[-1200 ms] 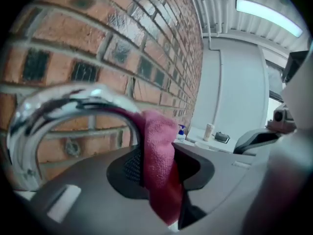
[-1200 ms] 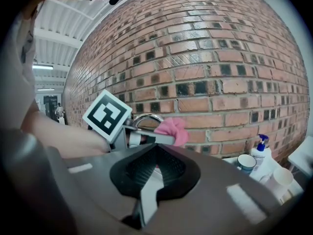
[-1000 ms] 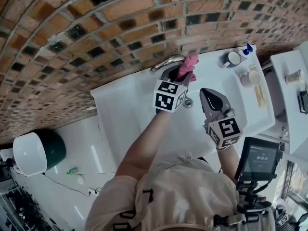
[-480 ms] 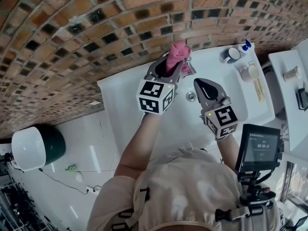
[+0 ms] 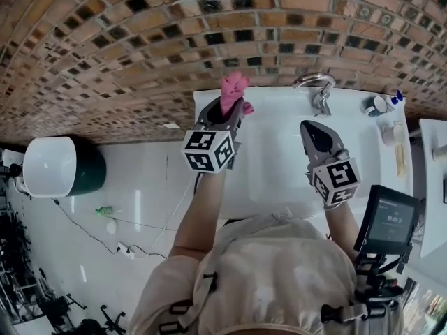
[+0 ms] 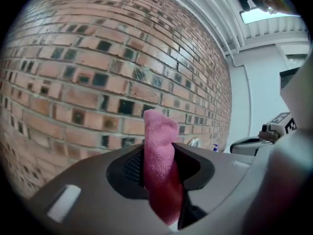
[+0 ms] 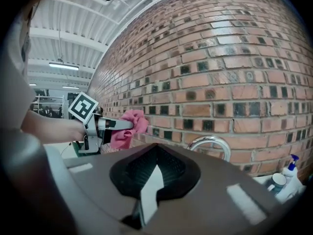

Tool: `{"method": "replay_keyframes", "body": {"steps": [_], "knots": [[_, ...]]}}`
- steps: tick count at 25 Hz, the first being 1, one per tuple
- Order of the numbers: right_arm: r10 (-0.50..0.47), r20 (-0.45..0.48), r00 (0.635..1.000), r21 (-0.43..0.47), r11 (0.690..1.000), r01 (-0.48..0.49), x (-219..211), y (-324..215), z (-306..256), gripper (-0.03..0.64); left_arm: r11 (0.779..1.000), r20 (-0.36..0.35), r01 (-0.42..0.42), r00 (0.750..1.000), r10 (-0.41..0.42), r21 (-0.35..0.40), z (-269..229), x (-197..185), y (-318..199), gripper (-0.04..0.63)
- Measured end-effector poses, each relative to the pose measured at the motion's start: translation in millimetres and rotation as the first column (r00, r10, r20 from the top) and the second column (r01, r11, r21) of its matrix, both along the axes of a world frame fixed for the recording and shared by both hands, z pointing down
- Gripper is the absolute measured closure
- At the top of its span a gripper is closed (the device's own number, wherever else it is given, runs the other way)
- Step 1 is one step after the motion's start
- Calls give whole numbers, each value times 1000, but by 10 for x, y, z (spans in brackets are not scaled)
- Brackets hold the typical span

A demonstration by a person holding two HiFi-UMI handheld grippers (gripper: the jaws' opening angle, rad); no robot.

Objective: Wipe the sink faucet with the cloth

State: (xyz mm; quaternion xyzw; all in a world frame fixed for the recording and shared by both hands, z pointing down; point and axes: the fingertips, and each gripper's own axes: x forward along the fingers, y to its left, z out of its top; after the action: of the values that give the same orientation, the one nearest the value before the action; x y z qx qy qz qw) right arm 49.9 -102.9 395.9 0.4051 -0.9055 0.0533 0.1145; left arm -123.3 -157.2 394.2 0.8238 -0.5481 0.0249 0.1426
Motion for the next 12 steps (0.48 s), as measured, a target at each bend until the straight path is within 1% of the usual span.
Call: {"method": "replay_keyframes", "body": {"steps": [2, 4, 6, 9, 12], "knots": [[-18, 3, 1000, -7, 1000, 18, -156, 17, 42, 623, 999, 25, 32, 999, -32, -3, 51, -254, 129, 466], [-32, 3, 999, -20, 999, 32, -296, 54, 94, 623, 998, 34, 55, 998, -54, -30, 206, -441, 290, 466], [-52, 2, 999, -28, 998, 52, -428, 112, 124, 623, 994, 29, 73, 997, -71, -82, 452, -572, 488, 465], [-71, 2, 997, -37, 997, 71, -576, 225, 142, 623, 983, 45, 78, 996, -71, -167, 900, -657, 811, 465], [-75, 7, 997, -66, 995, 75, -662, 320, 210, 623, 961, 48, 74, 997, -63, -266, 1400, -669, 1062, 465]]}}
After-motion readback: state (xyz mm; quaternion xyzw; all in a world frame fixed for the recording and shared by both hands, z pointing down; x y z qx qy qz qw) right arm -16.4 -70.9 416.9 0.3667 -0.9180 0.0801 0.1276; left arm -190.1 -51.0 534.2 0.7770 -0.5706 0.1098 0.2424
